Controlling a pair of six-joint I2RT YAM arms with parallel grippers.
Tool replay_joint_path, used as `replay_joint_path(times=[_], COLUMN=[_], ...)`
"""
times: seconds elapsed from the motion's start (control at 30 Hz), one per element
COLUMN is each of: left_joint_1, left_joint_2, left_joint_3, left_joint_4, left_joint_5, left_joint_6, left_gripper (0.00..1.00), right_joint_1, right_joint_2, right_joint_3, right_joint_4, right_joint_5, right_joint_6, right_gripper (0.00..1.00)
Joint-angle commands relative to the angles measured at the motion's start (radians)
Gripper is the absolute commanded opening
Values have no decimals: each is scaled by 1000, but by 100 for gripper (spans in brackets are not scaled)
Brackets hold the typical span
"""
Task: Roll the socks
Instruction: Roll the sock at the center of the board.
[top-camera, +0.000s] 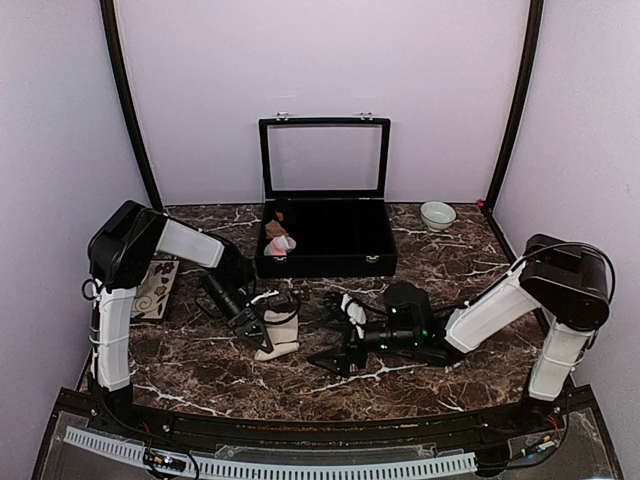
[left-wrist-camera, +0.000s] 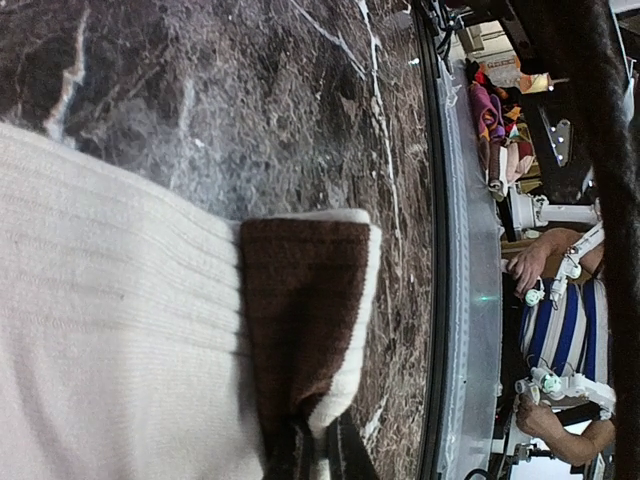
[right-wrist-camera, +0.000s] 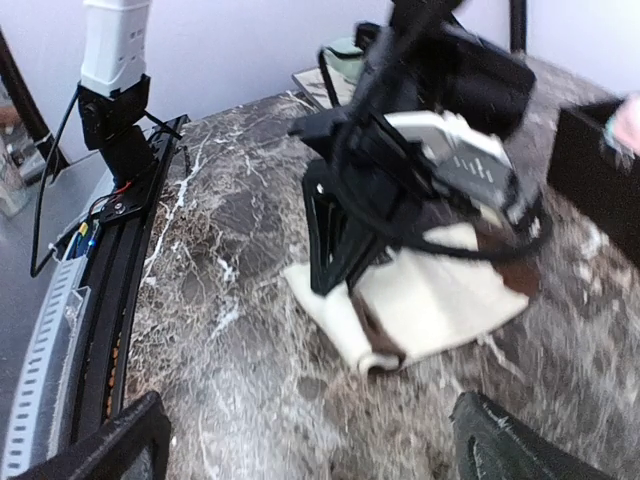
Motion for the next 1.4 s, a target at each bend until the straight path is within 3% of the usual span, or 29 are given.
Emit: replay_joint_path(times=[0.0,0.2,0.37,0.5,0.8,0.97,1.13,1.2,1.3,1.37], left_joint_1=[0,-1,-1,-2,-7,-9,-8,-9,-7,-2], left_joint_2=[54,58,55,49,42,27,-46,-100,-212,-311], left_joint_3=[-14,-45,-35,-26,-31,-37,-44,-43,-72,-129], left_joint_4=[-134,-125,-77,-52,-31,-22,6,16,47,114], left_joint_5=[-121,-151,-191,-218,-252,-251,-312,-352,-425,-471], left_joint_6=[89,89,28,-7,-16,-15,-23,-28,-41,-63], left_gripper=[0,0,0,0,0,0,17,33,43,45], right_joint_1=[54,132,146,154,155,155,152,150,139,129], right_joint_2=[-10,76,140,206,301,321,359,366,375,380], right_joint_3=[108,230,339,416,509,497,506,506,486,469], right_joint_4=[-275,-388,-442,-474,-477,-501,-563,-577,-581,-588], right_joint_5=[78,123,62,53,81,89,83,68,48,29], right_joint_6=[-375,-501,-535,-549,-578,-580,-550,-519,-456,-406], right_gripper=[93,67,45,39,38,21,0,0,0,0])
